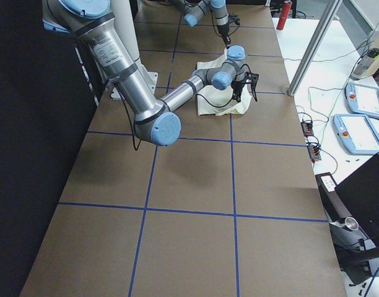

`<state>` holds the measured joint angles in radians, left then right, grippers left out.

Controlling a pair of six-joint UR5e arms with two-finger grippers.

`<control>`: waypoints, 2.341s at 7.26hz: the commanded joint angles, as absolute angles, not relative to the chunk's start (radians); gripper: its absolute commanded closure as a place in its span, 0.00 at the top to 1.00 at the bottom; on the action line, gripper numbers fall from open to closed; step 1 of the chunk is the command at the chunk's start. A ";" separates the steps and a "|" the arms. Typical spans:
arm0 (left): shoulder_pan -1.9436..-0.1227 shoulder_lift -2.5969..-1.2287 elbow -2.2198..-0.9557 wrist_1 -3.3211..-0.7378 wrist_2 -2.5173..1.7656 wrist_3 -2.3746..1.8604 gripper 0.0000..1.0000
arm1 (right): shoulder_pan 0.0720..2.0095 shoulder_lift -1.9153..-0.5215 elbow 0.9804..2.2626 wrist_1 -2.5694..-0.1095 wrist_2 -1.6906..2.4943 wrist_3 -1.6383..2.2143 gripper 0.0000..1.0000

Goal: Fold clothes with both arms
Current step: 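Carry the hem with both grippers farther toward the collar, then release the hem and move the right gripper down to the shirt's side edge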

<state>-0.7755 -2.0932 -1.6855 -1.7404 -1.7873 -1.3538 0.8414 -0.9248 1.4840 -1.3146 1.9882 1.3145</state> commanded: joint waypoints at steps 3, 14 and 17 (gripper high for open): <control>-0.785 -2.135 -1.517 -1.893 -1.786 -1.355 0.00 | 0.839 -0.841 1.312 -1.236 1.991 1.315 0.00; -0.787 -2.105 -1.681 -1.863 -1.769 -1.359 1.00 | 0.645 -1.156 1.651 -1.184 1.933 1.384 1.00; -0.785 -2.106 -1.700 -1.855 -1.769 -1.368 1.00 | 0.588 -1.207 1.763 -1.290 1.913 1.388 1.00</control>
<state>-0.7861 -2.1054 -1.6943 -1.8574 -1.7687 -1.3651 0.6041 -1.1984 1.7381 -1.2585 1.9182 1.3868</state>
